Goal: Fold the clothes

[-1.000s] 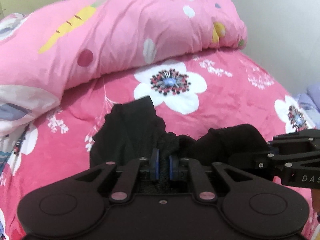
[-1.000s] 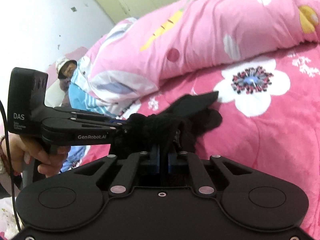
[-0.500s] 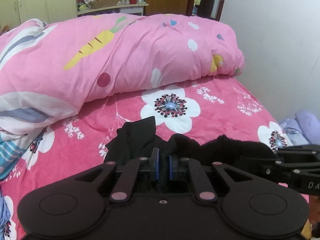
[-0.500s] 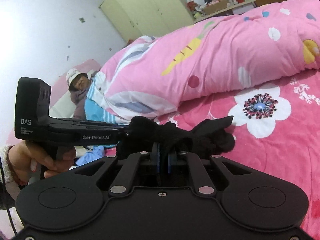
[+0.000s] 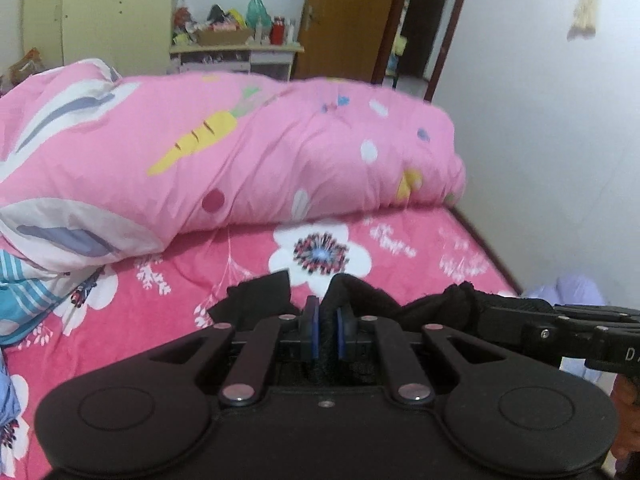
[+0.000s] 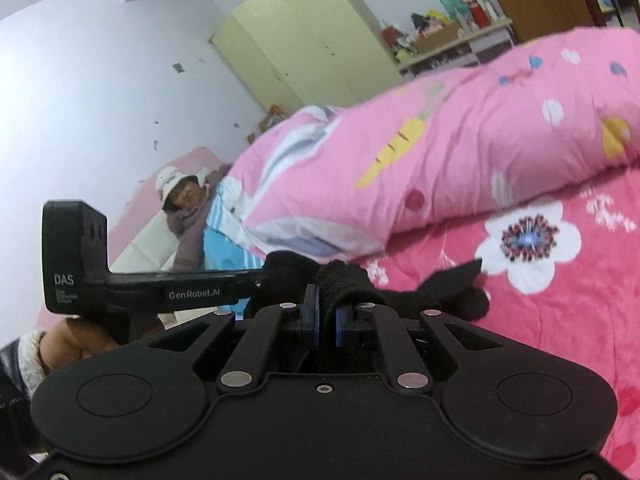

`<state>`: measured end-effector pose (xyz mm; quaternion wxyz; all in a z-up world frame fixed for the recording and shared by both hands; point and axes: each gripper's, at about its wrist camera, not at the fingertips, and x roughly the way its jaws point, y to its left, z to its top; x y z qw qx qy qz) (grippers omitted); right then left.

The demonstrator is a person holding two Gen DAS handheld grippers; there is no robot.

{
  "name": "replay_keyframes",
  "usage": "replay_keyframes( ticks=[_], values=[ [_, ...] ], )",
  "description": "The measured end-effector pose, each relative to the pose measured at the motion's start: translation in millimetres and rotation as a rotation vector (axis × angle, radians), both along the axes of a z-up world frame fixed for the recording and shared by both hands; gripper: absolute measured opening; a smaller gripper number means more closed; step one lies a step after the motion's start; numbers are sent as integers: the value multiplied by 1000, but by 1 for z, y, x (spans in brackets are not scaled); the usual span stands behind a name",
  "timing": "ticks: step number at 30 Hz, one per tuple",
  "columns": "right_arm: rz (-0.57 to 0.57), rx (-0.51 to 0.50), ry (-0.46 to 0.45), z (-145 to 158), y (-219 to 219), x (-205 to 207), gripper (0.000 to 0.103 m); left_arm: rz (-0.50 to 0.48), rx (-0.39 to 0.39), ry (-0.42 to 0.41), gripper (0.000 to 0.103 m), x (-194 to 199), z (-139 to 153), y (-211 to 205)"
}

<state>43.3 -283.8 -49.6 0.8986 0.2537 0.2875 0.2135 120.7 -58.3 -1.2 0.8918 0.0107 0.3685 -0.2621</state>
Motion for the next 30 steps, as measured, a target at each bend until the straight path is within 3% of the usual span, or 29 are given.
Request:
replay_keyframes(
  ticks=[8, 13, 16, 23, 25, 29, 30],
  values=[
    [-30, 25, -60, 63, -9, 3, 7, 57, -160, -106, 5, 7, 75, 30],
    [-57, 77, -63, 74, -13, 8, 7, 64, -162, -149, 5, 4, 99, 40],
    [-64, 102, -50, 71, -15, 11, 7, 74, -150, -124, 5, -2, 94, 45],
    [-55, 116, -41, 67, -12, 5, 7, 30, -100, 6, 11, -15, 52, 47],
    [-40, 119, -39, 65, -11, -4, 7, 11, -93, 49, 26, -15, 38, 44],
    [-8, 127, -21, 56, -7, -20, 7, -76, -70, 133, 37, -4, 6, 32],
    [3, 130, -13, 52, -5, -25, 7, -105, -75, 148, 44, 1, 2, 29]
  ],
)
